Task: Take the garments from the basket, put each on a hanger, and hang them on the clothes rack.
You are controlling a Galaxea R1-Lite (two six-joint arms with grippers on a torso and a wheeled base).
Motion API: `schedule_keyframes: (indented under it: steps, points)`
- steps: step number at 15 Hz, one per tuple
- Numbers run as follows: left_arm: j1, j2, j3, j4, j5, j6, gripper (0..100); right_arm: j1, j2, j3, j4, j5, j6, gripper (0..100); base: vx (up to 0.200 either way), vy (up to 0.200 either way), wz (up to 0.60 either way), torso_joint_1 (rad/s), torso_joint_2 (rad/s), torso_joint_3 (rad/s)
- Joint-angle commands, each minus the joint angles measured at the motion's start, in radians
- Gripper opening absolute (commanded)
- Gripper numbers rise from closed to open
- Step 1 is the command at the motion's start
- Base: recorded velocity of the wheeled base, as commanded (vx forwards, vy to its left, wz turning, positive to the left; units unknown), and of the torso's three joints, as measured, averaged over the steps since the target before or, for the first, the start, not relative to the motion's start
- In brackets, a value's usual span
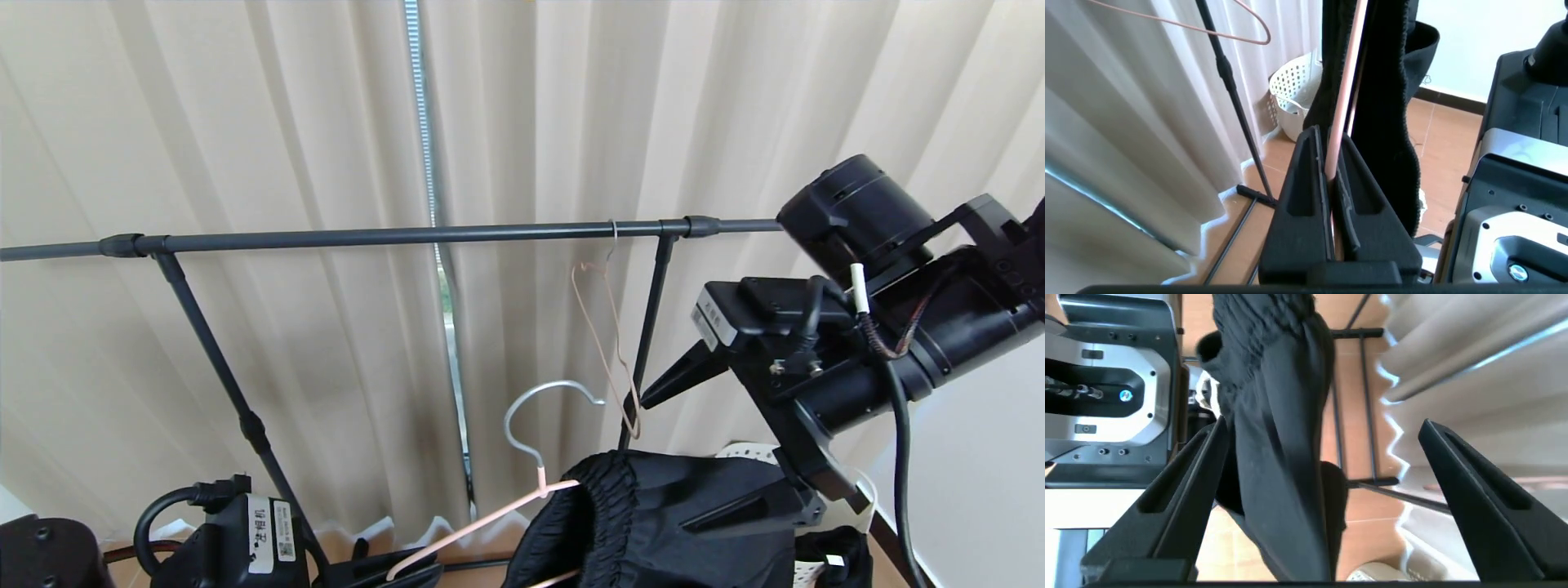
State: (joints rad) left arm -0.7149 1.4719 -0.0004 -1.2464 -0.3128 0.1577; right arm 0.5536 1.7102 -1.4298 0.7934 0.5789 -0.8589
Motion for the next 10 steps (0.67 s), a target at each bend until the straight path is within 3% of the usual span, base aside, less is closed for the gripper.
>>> schedule_keyframes:
  steps: [1,10]
  points:
    - [-0.001,0.002,0.0,0.001,-0.002,0.0,0,0.031,0.045,-0.001,-0.002,-0.001,0.008,100,0.0,0.0,0.0,0.0,0.0,0.0]
    - [0.0,0.004,-0.006,0.001,0.0,-0.001,0,0.075,0.106,-0.001,-0.04,-0.002,0.02,100,0.0,0.0,0.0,0.0,0.0,0.0]
